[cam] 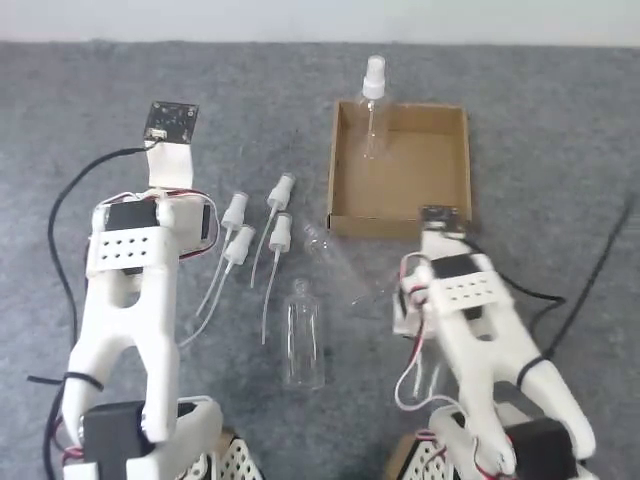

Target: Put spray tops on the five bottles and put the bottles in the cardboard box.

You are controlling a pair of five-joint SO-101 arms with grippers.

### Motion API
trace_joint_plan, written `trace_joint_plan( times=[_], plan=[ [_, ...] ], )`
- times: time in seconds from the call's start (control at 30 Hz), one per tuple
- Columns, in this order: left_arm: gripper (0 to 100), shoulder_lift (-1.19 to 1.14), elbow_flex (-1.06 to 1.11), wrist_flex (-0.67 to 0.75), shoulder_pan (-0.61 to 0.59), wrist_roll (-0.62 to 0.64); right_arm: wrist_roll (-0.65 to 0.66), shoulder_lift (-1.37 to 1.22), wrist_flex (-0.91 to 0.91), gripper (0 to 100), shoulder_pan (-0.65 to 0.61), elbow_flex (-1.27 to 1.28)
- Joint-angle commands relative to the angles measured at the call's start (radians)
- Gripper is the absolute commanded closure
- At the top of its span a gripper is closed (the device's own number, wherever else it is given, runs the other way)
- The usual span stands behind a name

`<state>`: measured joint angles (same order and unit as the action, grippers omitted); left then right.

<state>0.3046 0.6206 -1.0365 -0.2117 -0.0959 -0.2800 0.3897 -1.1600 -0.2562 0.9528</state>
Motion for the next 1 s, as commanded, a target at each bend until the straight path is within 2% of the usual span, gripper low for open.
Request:
trace_joint_plan(
  times=[0.0, 0.3, 0.43, 0.53, 0.73, 0.97],
  plan=[
    [99, 0.012, -0.002, 0.018, 0.005, -0.005, 0.123, 0.044, -0.012, 78.6, 0.191, -0.009],
    [99, 0.006, -0.001, 0.014, 0.009, -0.005, 0.598, 0.033, -0.015, 78.6, 0.653, -0.212],
    [98, 0.005, -0.001, 0.014, 0.009, -0.005, 0.712, 0.031, -0.005, 78.6, 0.780, -0.273],
    [98, 0.003, -0.001, 0.015, 0.009, -0.005, 0.824, 0.031, 0.007, 78.6, 0.825, -0.293],
    [98, 0.002, -0.001, 0.017, 0.011, -0.008, 0.928, 0.010, 0.111, 78.7, 0.842, -0.298],
    [98, -0.143, -0.105, 0.014, 0.091, -0.008, 1.020, -0.219, 0.160, 78.7, 0.863, -0.394]
  ],
)
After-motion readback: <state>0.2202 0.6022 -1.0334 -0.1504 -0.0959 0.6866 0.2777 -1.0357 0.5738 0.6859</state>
